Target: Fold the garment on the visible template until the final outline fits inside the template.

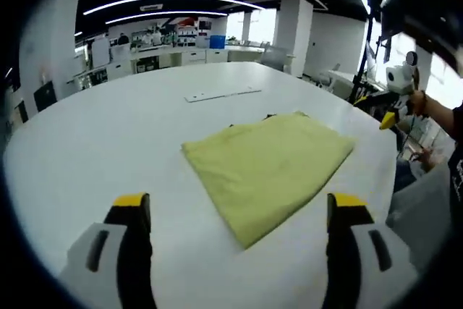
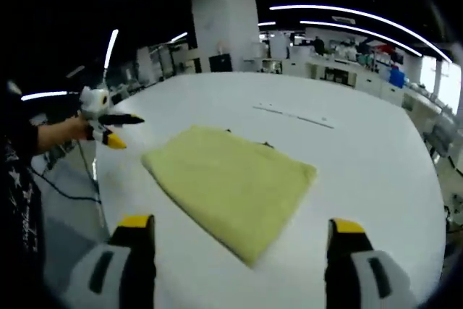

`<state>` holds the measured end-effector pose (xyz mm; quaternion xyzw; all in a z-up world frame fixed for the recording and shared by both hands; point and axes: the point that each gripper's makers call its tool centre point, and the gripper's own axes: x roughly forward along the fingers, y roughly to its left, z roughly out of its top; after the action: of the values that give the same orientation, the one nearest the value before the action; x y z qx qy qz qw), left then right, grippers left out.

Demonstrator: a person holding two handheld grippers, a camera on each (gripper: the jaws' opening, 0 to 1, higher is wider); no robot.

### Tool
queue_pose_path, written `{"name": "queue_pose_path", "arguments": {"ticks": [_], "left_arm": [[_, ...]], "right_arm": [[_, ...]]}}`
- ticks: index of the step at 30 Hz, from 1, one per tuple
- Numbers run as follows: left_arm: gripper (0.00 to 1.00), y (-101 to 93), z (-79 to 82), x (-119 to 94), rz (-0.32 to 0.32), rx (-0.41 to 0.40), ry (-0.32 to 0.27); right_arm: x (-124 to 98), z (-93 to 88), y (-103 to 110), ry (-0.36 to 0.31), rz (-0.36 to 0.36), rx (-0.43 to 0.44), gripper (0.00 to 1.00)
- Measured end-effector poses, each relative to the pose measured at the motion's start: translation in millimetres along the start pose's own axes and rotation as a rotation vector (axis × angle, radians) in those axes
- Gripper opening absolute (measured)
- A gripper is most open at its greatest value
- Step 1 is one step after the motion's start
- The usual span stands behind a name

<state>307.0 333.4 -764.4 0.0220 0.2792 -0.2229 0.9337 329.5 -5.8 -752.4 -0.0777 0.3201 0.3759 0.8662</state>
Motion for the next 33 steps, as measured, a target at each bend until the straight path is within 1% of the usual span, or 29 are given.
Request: {"name": "queue_pose_path", "arguments": {"ticks": [4, 7, 9, 12, 15, 18, 20, 22, 24, 25, 28, 30, 33], "left_arm": [[0.99, 1.8, -2.8, -12, 0.03, -0.029, -0.022], [0.99, 1.7, -8.1, -19, 0.04, -0.034, -0.018], [0.99, 0.7, -10.1, -24, 0.046, -0.035, -0.022], [0.99, 3.8, -13.8, -28, 0.055, -0.054, -0.028], [0.99, 5.0, -18.6, -32, 0.056, -0.066, -0.024], [0.98, 10.2, -22.7, -34, 0.066, -0.046, -0.017], [0.98, 9.9, -25.3, -34, 0.073, -0.035, -0.014], [0.98, 8.0, -28.9, -34, 0.072, -0.027, -0.002], [0.97, 6.5, -33.3, -34, 0.074, -0.007, 0.023], [0.97, 6.2, -33.3, -34, 0.08, -0.003, 0.025], [0.97, 7.5, -30.0, -35, 0.098, -0.005, 0.004], [0.96, 8.7, -29.1, -35, 0.106, -0.015, -0.002], [0.96, 3.6, -28.5, -36, 0.107, -0.012, -0.005]], "right_arm": [[-4, 0.6, 5, -0.019, -0.017, -0.019, 1.0], [-5, -1.4, 10, -0.027, -0.02, -0.025, 1.0], [-7, -3.6, 12, -0.035, -0.035, -0.014, 1.0], [-10, -4.9, 14, -0.069, -0.044, 0.019, 1.0], [-11, -11.2, 16, -0.061, -0.043, 0.025, 1.0], [-14, -17.8, 16, -0.053, -0.065, 0.009, 1.0], [-15, -20.9, 16, -0.046, -0.075, 0.004, 1.0], [-16, -21.3, 17, -0.043, -0.082, -0.013, 1.0], [-16, -21.3, 17, -0.037, -0.088, -0.025, 1.0], [-16, -21.4, 16, -0.036, -0.095, -0.028, 0.99], [-16, -21.0, 16, -0.039, -0.104, -0.022, 0.99], [-15, -21.4, 18, -0.041, -0.1, -0.013, 0.99], [-15, -23.1, 19, -0.035, -0.099, -0.017, 0.99]]}}
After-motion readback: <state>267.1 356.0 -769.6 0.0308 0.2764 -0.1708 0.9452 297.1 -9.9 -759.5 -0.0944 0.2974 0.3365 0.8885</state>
